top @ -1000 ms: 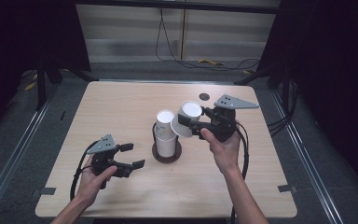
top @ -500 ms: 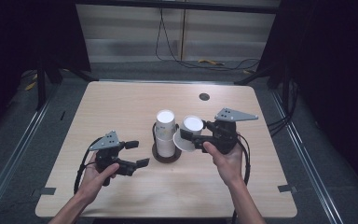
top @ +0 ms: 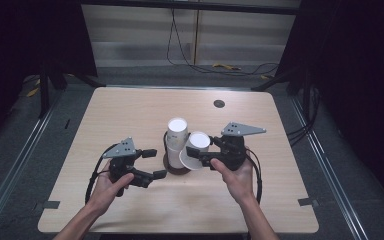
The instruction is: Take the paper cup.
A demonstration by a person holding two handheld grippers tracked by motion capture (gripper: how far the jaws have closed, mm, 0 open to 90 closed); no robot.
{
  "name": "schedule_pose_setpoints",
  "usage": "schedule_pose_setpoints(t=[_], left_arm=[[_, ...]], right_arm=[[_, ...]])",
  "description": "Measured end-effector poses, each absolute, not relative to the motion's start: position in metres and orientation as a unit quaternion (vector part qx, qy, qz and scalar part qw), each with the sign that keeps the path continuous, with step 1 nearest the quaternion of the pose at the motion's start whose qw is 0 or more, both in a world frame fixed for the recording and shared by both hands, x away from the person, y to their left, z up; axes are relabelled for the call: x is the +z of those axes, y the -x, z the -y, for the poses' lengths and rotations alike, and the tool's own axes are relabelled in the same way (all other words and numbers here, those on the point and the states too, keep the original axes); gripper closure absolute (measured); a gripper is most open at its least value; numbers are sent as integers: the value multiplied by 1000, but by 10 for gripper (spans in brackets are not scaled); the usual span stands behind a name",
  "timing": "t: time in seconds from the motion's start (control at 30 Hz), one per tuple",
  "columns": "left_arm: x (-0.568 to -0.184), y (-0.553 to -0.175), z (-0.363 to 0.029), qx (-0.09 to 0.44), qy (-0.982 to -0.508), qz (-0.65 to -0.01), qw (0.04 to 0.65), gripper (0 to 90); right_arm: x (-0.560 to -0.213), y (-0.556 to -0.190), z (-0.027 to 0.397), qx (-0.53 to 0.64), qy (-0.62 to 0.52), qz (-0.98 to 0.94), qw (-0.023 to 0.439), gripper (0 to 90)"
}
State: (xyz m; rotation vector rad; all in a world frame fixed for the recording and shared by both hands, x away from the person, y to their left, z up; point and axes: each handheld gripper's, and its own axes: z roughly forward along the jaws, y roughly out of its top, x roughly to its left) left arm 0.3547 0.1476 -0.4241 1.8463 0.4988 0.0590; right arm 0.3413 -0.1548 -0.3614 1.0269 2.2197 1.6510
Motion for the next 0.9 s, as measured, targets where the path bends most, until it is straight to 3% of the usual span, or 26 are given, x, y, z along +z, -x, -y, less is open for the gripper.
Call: schedule_pose_setpoints(t=[0.5,0.6,0.9], left_arm=[[-430,-353,-136,-9,-783,-196,590,163],[-433,-349,-136,14,-794,-191,578,168],[-438,-346,-133,16,-800,-191,569,159]], right_arm=[[-373,-345,138,549,-341,-758,81,347],[-376,-345,134,548,-337,-762,77,347],[-388,-345,124,542,-339,-766,69,347]])
